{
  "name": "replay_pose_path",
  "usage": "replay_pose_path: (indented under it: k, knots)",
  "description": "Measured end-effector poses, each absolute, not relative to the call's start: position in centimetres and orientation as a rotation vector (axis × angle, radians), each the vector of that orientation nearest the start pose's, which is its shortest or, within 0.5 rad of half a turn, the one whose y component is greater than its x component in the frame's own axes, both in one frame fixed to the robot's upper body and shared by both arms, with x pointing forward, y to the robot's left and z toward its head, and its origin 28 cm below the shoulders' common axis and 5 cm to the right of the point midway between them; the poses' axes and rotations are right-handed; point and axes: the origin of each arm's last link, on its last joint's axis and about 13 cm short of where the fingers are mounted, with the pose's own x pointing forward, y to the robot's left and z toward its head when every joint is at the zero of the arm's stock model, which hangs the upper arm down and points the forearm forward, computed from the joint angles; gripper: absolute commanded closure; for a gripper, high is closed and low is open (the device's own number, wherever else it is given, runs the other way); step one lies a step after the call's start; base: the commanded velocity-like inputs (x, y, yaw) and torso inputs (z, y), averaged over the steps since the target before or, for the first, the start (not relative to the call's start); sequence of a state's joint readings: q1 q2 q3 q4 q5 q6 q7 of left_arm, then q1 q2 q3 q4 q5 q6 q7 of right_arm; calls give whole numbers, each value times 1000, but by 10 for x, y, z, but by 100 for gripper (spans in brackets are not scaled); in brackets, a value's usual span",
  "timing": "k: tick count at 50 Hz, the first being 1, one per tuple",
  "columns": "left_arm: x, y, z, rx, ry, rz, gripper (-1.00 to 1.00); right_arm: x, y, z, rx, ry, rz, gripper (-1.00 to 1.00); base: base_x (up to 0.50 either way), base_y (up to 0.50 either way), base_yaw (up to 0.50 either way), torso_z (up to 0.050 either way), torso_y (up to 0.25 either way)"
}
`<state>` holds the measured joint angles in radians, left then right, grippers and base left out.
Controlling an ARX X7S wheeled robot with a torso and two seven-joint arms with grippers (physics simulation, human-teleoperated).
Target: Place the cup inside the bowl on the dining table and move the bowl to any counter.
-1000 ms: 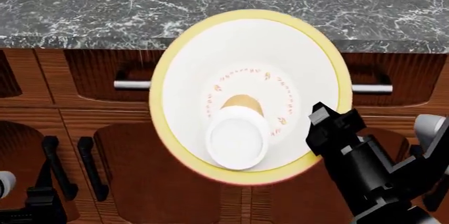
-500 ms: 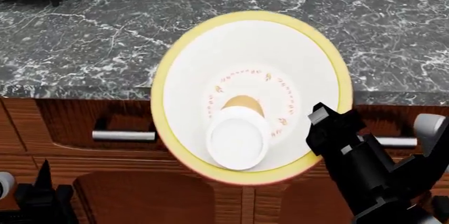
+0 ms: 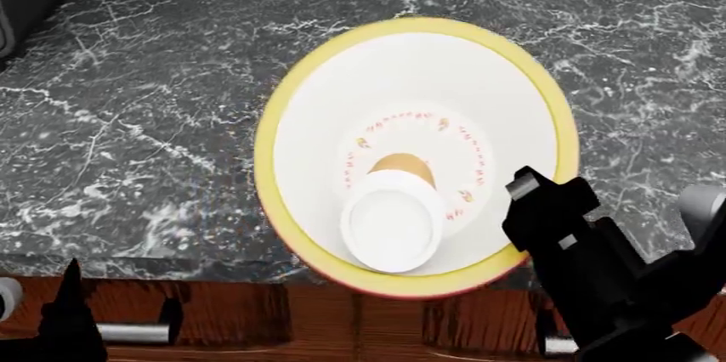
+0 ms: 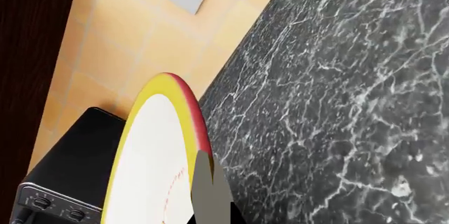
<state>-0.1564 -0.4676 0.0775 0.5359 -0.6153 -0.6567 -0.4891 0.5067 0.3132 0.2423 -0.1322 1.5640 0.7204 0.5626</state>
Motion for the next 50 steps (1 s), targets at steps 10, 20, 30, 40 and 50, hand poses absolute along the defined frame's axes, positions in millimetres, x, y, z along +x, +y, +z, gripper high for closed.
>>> replay_pose_path:
  k: [10, 20, 30, 40, 50]
  knots:
    - [214, 248, 120, 1, 74, 113, -100, 269, -152, 182, 991, 179, 143, 100, 501, -223, 0, 0, 2]
    - [214, 249, 120, 0, 74, 114, -100, 269, -152, 179, 989, 185, 135, 100, 501, -198, 0, 0, 1]
    - [214, 248, 120, 0, 75, 114, -100, 269, -153, 175, 990, 194, 128, 100, 491, -140, 0, 0, 2]
    - [214, 248, 120, 0, 74, 115, -100, 267, -153, 170, 985, 215, 116, 100, 90, -4, 0, 1, 1]
    - [214, 248, 119, 0, 75, 116, -100, 266, -155, 169, 990, 210, 130, 100, 0, 0, 0, 0, 0]
